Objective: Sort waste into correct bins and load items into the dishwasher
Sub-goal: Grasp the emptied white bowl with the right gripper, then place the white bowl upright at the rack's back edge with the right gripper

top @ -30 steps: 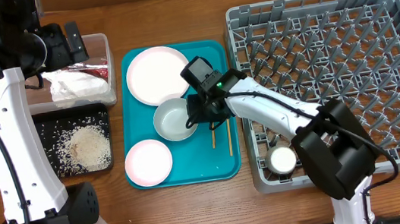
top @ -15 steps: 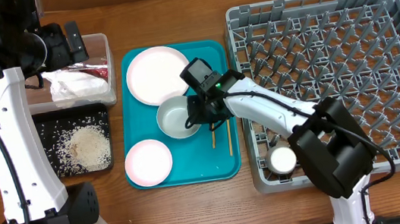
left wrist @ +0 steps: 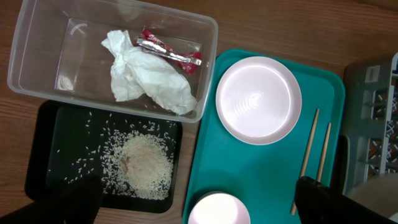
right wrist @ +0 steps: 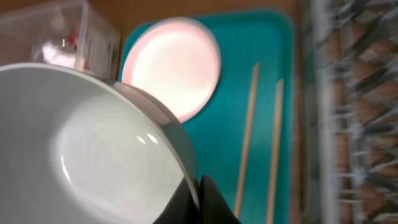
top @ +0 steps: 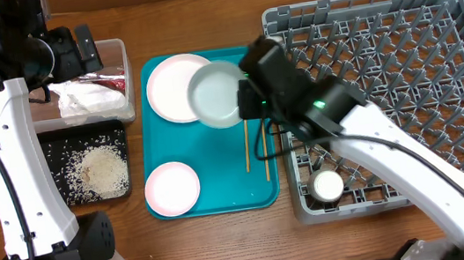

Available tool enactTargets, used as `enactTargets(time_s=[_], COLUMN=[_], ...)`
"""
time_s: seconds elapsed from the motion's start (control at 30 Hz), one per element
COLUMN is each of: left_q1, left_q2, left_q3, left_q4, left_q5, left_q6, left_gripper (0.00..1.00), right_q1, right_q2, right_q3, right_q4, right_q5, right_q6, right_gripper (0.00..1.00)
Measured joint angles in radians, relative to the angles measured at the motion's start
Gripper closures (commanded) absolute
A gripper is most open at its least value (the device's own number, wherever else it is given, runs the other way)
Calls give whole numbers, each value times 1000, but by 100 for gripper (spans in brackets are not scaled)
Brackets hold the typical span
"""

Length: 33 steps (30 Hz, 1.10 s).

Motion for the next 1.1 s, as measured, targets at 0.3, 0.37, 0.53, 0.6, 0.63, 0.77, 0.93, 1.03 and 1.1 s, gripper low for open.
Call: enactTargets(time_s=[0.3,0.37,0.53,0.6,0.63,0.77,0.93,1.03,1.1], left_q1=[0,0,0,0,0,0,0,0,0], left_q2=[0,0,0,0,0,0,0,0,0], left_q3=[0,0,0,0,0,0,0,0,0], left_q4=[0,0,2,3,3,3,2,3,3], left_q5=[0,0,0,0,0,0,0,0,0], left_q6=[0,0,0,0,0,0,0,0,0], left_gripper=[0,0,0,0,0,0,0,0,0], right_q1=[1,-2,-66,-106,-141,-204,-230,-233,-234], right_q2=[-36,-24,72,119,165,272,360,393,410], right_q3=[0,0,2,3,2,2,1,1,1], right_q4=[-16,18,264,344,414,572,694,722,744], right_q5=[626,759,998,1032,1056,1084,1083,1049,1039], right_q6=[-3,-10,-180,-267,-351,-560,-787,-884,-919], right_gripper=[96,96,96,96,96,96,96,96,96])
